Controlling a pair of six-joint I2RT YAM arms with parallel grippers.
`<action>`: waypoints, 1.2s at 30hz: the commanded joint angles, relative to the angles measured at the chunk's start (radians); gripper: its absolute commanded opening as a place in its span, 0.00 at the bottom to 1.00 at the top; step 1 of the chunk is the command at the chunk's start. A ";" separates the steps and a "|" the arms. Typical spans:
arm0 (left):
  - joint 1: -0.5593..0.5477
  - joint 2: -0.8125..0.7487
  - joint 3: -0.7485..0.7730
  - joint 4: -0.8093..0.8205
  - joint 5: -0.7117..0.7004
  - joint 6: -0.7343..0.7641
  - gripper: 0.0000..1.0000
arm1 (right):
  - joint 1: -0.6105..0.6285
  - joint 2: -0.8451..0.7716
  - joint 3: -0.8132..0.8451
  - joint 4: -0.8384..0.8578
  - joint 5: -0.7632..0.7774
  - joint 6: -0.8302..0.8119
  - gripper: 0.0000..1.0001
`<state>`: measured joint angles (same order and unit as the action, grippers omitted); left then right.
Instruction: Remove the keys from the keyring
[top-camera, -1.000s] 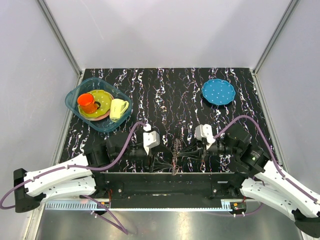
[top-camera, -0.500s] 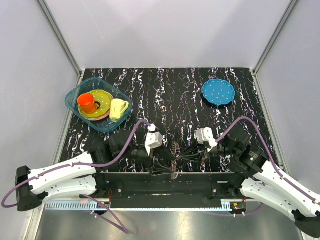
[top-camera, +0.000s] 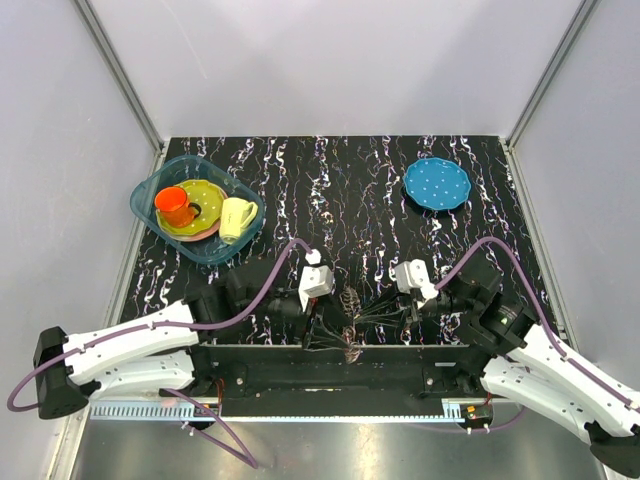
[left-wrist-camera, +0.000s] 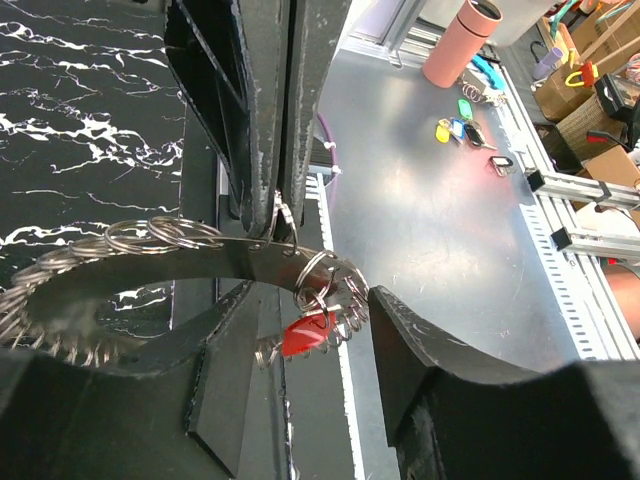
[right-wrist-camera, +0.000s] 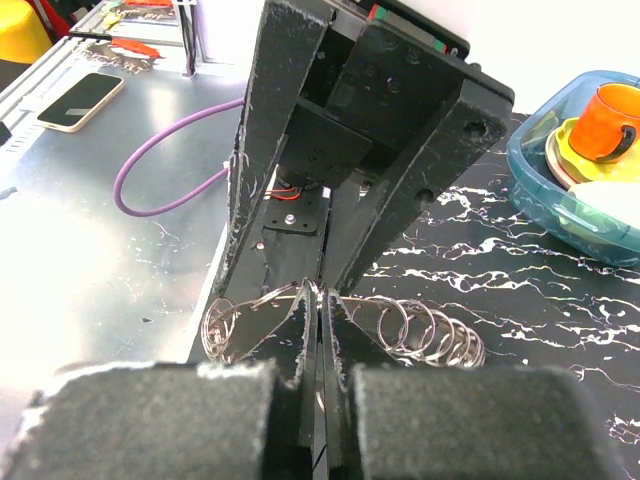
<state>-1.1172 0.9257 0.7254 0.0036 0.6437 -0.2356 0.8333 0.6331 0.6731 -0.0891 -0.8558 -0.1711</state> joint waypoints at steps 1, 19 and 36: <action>0.005 -0.050 0.040 0.068 0.017 -0.002 0.50 | 0.007 -0.010 -0.001 0.043 -0.003 -0.021 0.00; 0.003 -0.033 0.049 0.069 0.065 -0.025 0.33 | 0.004 0.022 -0.009 0.074 0.018 -0.004 0.00; 0.003 0.009 0.069 -0.002 -0.001 -0.011 0.32 | 0.006 0.022 -0.003 0.081 0.040 0.030 0.00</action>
<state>-1.1164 0.9325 0.7460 -0.0135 0.6731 -0.2611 0.8330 0.6678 0.6567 -0.0780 -0.8265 -0.1551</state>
